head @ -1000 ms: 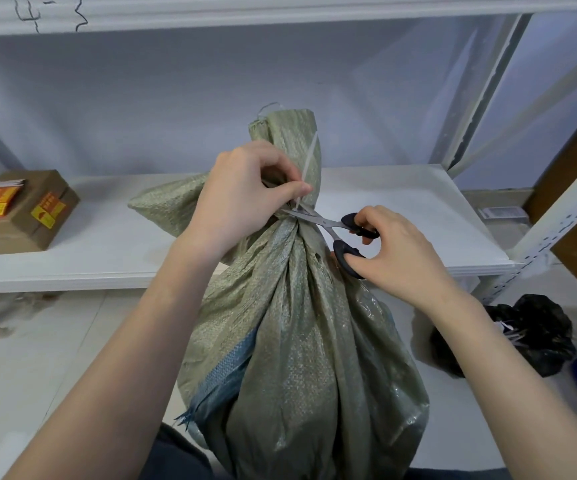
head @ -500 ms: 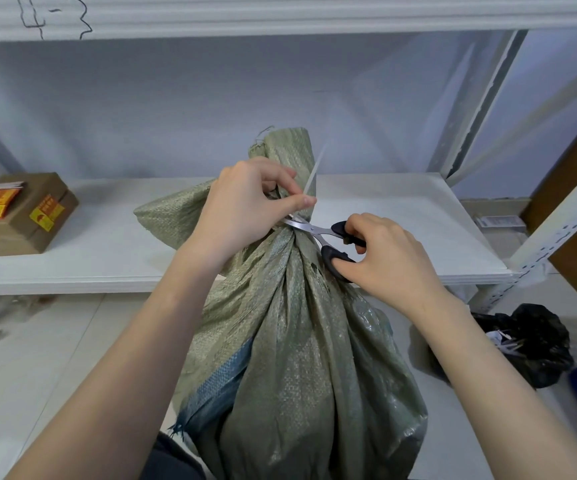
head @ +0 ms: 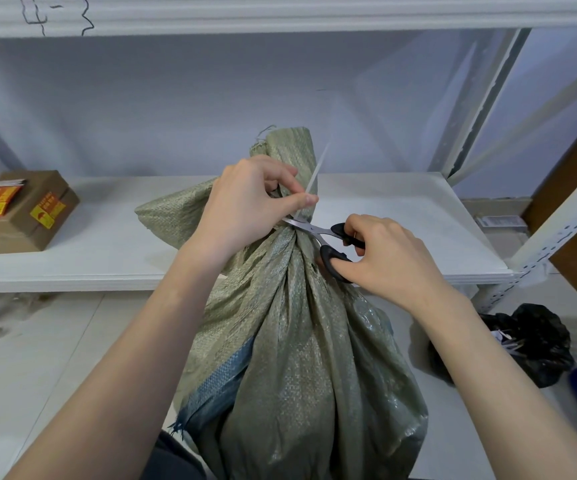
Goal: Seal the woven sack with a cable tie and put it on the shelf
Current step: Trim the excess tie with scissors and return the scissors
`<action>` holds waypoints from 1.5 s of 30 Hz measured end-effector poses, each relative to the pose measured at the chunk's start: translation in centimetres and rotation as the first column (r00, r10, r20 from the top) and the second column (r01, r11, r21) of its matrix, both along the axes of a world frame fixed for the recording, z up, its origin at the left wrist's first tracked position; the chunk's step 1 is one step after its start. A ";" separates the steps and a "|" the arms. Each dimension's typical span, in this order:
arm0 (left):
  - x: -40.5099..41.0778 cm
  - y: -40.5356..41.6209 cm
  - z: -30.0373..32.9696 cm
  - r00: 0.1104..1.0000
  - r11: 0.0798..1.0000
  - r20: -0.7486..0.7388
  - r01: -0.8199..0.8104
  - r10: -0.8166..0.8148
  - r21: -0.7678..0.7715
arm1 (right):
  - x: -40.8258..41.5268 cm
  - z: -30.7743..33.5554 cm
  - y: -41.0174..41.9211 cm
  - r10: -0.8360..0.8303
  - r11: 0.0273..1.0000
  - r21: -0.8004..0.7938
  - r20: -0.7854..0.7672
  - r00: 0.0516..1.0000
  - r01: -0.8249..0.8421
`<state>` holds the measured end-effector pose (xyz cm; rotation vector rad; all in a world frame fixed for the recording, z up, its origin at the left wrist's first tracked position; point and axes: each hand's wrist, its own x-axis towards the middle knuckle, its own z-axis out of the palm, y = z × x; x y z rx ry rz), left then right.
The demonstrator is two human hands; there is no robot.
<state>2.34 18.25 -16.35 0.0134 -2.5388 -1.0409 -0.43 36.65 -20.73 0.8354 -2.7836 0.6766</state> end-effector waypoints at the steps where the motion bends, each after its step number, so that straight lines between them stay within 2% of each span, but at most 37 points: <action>1: 0.0 0.0 0.0 1.000 1.000 -0.001 0.003 -0.003 0.000 | 0.0 0.0 0.0 0.000 1.000 0.001 0.001 1.000 0.000; 20: -0.1 -0.1 -0.2 1.000 1.000 -0.028 -0.005 0.005 0.016 | -0.6 -0.5 0.0 0.066 0.998 -0.007 -0.033 0.997 -0.066; 32: 0.1 -0.3 0.2 0.999 1.000 -0.037 0.016 -0.015 0.027 | -0.5 -0.2 -0.4 0.019 0.999 0.034 -0.038 0.999 -0.018; 39: 0.3 -0.4 0.8 0.995 0.964 -0.104 0.022 0.006 0.264 | -0.2 1.0 0.4 -0.057 0.998 0.036 0.015 0.998 0.057; 45: 1.4 -0.9 3.3 0.943 0.911 -0.302 -0.004 0.140 0.412 | 0.2 3.9 1.9 -0.054 0.998 0.024 0.155 0.986 0.051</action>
